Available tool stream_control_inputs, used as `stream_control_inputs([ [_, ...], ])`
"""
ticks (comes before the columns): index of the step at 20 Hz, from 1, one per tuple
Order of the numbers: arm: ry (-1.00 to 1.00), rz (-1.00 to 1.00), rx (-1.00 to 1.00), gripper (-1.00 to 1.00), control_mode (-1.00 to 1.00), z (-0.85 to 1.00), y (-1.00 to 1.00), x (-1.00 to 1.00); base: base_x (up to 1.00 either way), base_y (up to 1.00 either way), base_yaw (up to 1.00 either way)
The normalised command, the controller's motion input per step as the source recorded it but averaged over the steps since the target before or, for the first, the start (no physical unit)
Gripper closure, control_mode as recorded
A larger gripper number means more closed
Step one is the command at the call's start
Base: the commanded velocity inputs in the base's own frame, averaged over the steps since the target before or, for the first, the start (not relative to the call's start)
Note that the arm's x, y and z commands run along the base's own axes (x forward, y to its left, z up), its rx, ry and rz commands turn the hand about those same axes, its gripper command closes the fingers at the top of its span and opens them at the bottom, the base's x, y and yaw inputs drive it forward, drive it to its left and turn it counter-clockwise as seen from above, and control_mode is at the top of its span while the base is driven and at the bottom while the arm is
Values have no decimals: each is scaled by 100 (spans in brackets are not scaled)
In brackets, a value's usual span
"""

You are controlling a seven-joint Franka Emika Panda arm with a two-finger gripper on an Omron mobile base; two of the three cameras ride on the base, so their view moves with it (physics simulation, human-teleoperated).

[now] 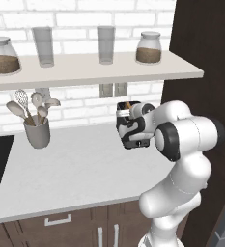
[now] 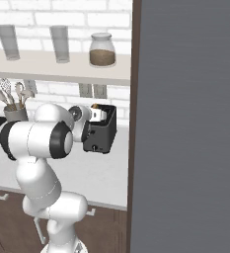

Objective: Start the toaster. Once the lever pops up, take the bread to the plate on the dining counter.

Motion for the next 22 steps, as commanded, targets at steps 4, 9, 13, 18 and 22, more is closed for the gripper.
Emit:
stream_control_inputs([
  [4,0,0,0,-100,-100,0,0,6,0,0,0],
  [9,0,0,0,-100,-100,0,0,7,0,0,0],
  [13,0,0,0,-100,-100,-3,0,6,0,0,0],
  [18,0,0,0,100,-100,0,0,1,0,0,0],
  [22,0,0,0,100,-100,0,0,0,0,0,0],
])
